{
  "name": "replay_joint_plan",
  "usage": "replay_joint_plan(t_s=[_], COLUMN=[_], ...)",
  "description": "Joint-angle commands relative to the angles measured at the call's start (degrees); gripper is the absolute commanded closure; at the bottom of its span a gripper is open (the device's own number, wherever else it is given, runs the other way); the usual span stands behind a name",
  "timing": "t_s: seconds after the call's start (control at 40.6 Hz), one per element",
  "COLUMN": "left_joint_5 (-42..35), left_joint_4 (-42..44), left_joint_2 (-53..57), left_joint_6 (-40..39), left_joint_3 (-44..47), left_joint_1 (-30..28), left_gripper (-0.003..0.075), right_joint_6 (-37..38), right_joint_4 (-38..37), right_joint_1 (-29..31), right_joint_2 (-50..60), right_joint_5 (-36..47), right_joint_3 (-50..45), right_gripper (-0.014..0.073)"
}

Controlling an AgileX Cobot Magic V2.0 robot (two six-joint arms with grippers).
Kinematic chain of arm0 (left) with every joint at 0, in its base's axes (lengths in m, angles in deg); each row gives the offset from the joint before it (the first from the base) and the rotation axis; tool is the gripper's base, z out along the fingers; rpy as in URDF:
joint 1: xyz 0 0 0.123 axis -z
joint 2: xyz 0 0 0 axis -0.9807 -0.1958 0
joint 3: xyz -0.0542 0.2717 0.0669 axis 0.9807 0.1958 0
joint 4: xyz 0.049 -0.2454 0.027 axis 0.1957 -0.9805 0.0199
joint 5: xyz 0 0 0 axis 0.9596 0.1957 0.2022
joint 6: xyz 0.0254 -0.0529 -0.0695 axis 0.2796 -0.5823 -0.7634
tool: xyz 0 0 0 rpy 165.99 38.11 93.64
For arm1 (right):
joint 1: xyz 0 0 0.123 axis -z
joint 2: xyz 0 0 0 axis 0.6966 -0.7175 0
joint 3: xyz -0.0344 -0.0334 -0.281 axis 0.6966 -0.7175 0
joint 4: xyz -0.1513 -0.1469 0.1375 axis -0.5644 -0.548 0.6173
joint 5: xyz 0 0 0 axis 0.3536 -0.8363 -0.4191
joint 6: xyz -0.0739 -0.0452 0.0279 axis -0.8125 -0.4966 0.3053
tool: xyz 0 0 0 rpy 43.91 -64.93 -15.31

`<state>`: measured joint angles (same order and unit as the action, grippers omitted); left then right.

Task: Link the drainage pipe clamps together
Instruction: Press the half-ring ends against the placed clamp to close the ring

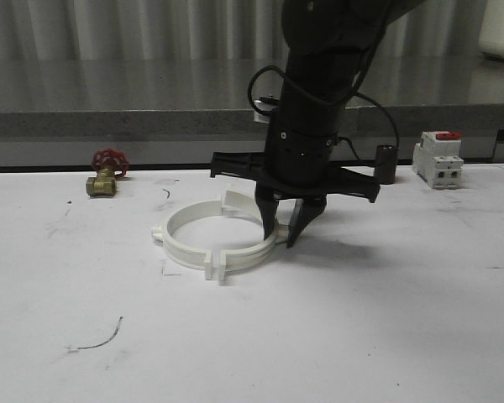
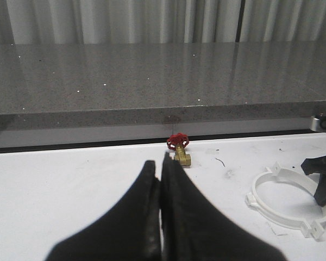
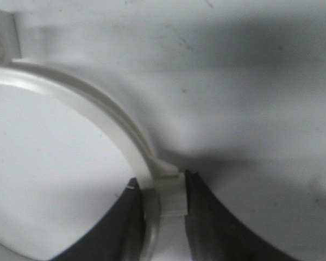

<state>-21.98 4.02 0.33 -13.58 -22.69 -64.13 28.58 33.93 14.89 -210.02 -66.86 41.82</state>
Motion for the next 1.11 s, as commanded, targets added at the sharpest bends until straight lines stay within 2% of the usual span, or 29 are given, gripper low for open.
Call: replay_joint_plan(t_s=[0.0,0.517,0.763,1.084], left_joint_5=[-4.47,-4.47,-4.47,-4.47], left_joint_4=[0.53,0.53,0.53,0.53], left_joint_2=[-0.59,-0.59,-0.59,-0.59], left_joint_6=[0.03,0.03,0.03,0.03], left_joint_3=[-1.30,-1.30,-1.30,-1.30], left_joint_1=[-0.05,-0.05,-0.05,-0.05], left_gripper=[0.0741,0.0741,0.0741,0.0741], right_joint_6=[-0.01,-0.01,-0.01,1.49], right_joint_4=[0.45,0.51,0.51,0.57], right_joint_1=[0.13,0.13,0.13,0.13], right_joint_2=[3.04,3.04,3.04,3.04], right_joint_5=[3.62,3.79,3.41,3.53], right_joint_3=[1.68,1.68,1.68,1.68], right_gripper=[0.0470,0.0469,0.0408,0.0406])
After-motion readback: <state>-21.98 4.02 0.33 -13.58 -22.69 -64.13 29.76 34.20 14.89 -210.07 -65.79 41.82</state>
